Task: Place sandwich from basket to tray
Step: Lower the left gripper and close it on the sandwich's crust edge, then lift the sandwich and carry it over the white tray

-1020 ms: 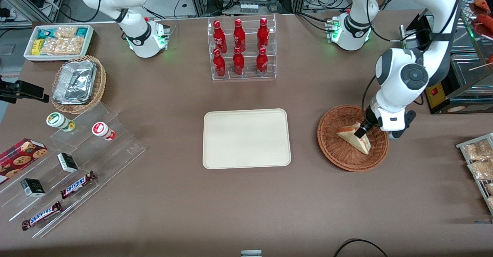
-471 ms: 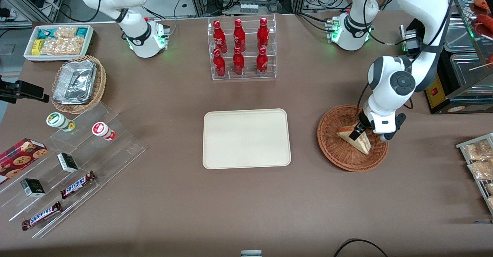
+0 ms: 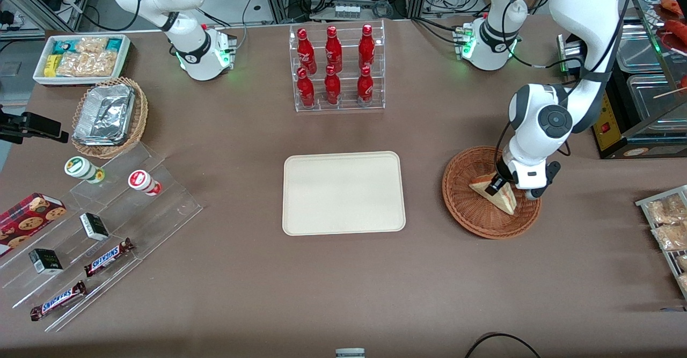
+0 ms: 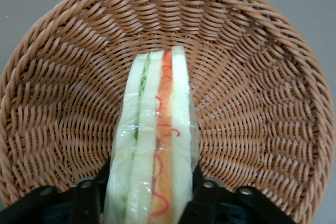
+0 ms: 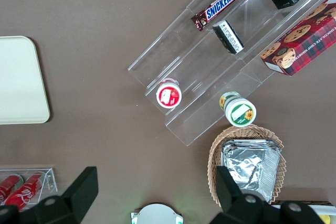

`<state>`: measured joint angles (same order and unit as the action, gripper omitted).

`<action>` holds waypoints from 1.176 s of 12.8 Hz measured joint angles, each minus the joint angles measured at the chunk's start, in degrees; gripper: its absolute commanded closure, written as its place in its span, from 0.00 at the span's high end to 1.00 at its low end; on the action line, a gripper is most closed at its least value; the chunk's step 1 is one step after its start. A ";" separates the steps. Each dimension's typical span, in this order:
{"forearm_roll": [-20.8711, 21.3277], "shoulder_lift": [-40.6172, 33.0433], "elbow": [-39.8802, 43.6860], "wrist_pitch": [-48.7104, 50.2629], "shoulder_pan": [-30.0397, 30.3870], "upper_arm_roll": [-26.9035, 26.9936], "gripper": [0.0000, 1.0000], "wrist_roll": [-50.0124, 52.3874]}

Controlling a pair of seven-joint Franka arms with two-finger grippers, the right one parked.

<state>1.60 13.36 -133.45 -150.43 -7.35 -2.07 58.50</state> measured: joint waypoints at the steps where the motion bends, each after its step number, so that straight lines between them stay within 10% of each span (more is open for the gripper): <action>1: 0.00 -0.34 0.62 0.50 0.00 -0.05 0.00 -0.02; 7: 3.44 -5.77 21.65 29.65 -0.09 -6.88 0.00 -2.12; 15: 12.52 10.06 36.54 30.87 -3.21 -25.85 0.00 -1.68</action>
<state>14.13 23.41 -96.91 -119.56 -10.56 -27.92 56.81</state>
